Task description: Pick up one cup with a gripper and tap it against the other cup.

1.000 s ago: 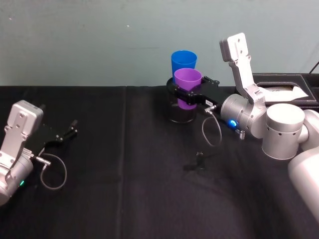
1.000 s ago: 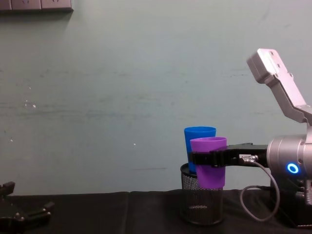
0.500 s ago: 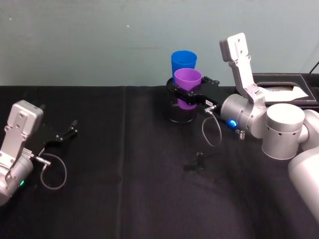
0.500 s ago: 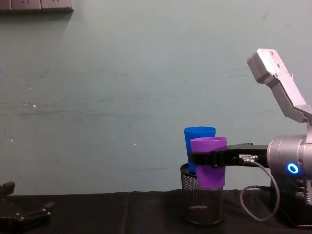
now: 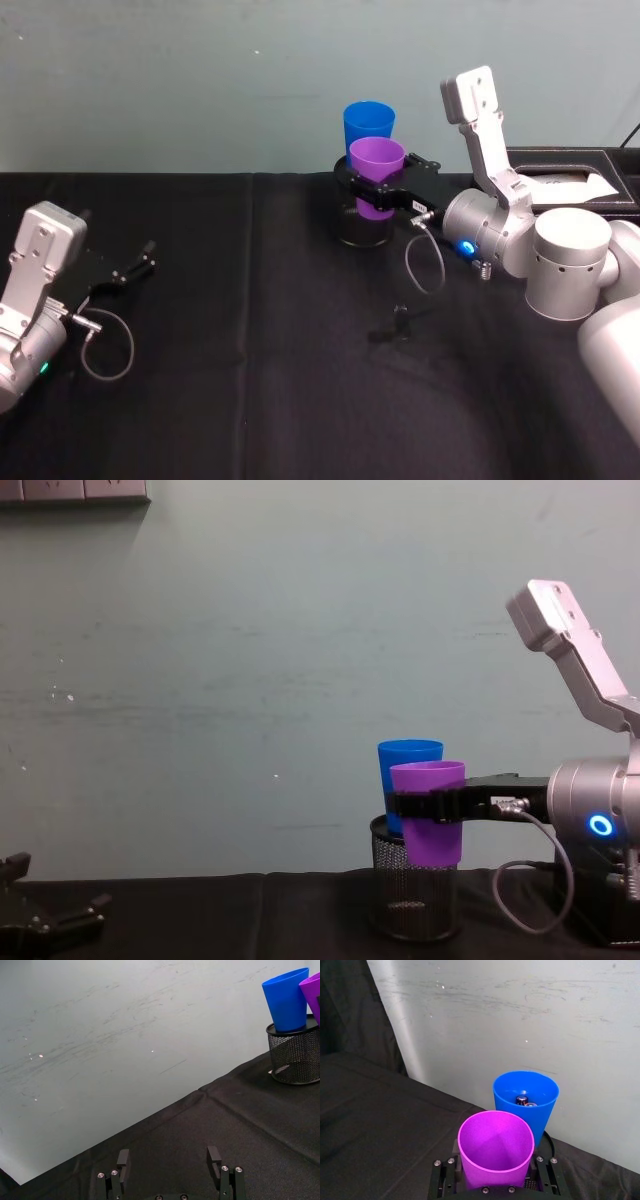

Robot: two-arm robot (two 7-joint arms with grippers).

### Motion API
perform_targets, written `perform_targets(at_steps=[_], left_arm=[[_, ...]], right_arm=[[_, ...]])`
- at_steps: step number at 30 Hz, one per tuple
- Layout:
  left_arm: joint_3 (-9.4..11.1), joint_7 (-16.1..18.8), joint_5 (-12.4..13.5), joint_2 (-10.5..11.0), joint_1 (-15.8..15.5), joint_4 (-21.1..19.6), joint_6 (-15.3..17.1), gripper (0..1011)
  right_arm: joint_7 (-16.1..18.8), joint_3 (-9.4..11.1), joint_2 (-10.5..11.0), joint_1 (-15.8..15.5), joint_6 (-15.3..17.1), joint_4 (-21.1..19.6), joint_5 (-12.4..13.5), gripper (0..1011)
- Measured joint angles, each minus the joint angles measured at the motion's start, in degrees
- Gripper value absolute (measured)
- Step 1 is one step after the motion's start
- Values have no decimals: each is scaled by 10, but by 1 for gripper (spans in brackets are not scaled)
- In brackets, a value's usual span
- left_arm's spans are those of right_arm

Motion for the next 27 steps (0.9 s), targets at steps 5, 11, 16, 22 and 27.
perform_targets(at_steps=[5,11,16,22,27], left_arm=[[0,0,0,0,0,0,0,1000],[0,0,0,0,0,0,0,1000],[0,0,0,0,0,0,0,1000],[0,0,0,0,0,0,0,1000],[0,0,0,0,0,0,0,1000]], right_arm=[[0,0,0,0,0,0,0,719],[0,0,0,0,0,0,0,720],[0,0,0,0,0,0,0,720],[0,0,0,0,0,0,0,719],[0,0,0,0,0,0,0,720]])
